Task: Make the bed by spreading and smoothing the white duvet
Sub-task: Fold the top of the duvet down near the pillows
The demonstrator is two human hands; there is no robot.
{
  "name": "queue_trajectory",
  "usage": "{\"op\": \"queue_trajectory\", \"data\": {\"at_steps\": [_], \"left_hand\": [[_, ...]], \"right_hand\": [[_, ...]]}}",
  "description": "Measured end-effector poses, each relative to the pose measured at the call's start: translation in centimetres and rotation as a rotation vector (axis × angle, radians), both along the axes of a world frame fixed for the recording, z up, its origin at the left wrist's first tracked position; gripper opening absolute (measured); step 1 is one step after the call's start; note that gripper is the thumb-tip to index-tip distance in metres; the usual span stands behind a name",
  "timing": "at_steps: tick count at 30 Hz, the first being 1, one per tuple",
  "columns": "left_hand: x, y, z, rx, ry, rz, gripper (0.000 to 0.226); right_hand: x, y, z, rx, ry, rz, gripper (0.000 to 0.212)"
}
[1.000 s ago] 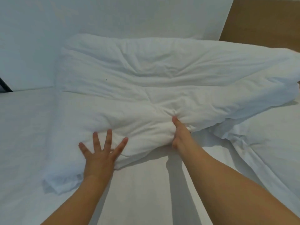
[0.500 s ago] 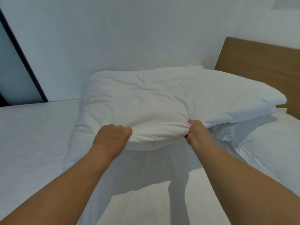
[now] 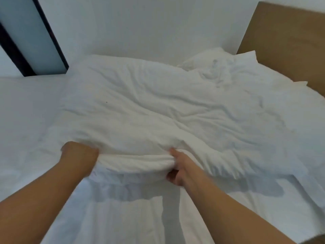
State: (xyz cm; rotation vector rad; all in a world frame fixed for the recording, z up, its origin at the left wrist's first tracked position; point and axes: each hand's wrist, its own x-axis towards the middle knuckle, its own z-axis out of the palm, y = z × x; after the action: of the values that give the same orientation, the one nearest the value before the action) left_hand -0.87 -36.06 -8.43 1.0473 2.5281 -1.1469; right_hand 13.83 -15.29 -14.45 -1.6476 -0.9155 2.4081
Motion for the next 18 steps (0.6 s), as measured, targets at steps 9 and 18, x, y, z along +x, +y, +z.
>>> {"op": "queue_trajectory", "data": {"at_steps": [9,18], "left_hand": [[18.5,9.0,-6.6,0.377,-0.142,-0.106,0.06],[18.2,25.2,1.4,0.438,-0.164,-0.28,0.074]], "right_hand": [[15.9,5.8,0.1,0.091,0.051,-0.175,0.067],[20.4,17.6,2.2,0.218,-0.006,-0.358,0.052]]}}
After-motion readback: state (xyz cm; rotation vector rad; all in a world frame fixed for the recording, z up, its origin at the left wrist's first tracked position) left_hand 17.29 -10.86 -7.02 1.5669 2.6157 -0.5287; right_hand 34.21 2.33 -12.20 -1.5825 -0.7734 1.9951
